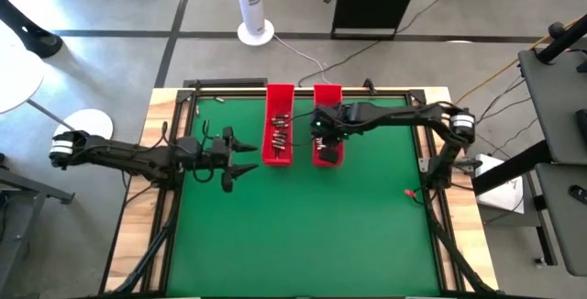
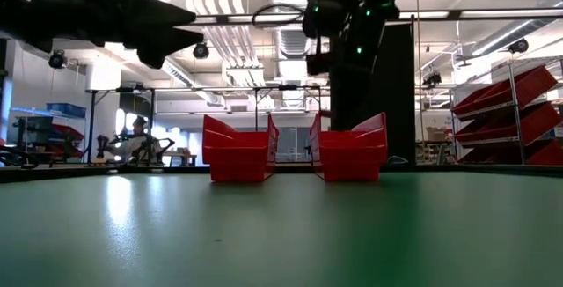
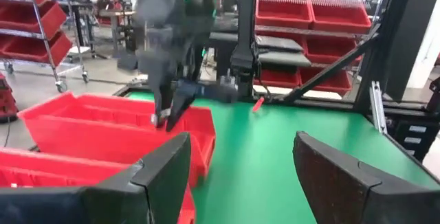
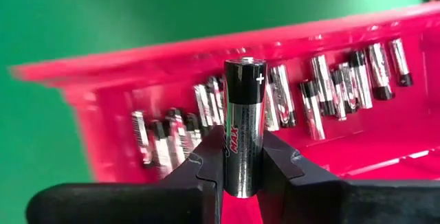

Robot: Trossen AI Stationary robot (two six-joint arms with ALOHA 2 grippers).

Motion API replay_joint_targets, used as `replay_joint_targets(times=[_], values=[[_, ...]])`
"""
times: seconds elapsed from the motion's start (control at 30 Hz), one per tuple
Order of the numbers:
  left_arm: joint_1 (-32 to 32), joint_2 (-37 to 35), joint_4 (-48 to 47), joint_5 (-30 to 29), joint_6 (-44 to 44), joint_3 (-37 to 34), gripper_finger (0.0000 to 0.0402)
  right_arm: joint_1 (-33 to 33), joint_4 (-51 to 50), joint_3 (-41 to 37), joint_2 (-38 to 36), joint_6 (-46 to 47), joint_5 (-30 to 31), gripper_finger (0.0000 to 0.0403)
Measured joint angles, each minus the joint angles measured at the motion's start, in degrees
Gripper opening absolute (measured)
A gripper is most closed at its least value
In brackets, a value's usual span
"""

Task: Sort batteries
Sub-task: Put the silver battery into the right red bin

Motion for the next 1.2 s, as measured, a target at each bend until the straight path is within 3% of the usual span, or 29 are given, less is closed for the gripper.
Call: replay_joint_targets(times=[0.47,1.0,1.2], values=[[0.0,0.0,-0.4,0.0,0.1,0.3,0.0235,-3.3,-0.7,0.2,9.0,-8.3,-1.5,0.0044],[0.0,-0.8,-0.7,0.0,-0.4,0.3,0.0235,-4.1,0.2,0.4,9.8,-8.6,-1.1,0.0067],[0.0,-1.3,-1.3,0.0,-0.4,0.3,0.0235,-3.9,-1.6,2.7,9.7,-8.2,-1.6,0.0103]])
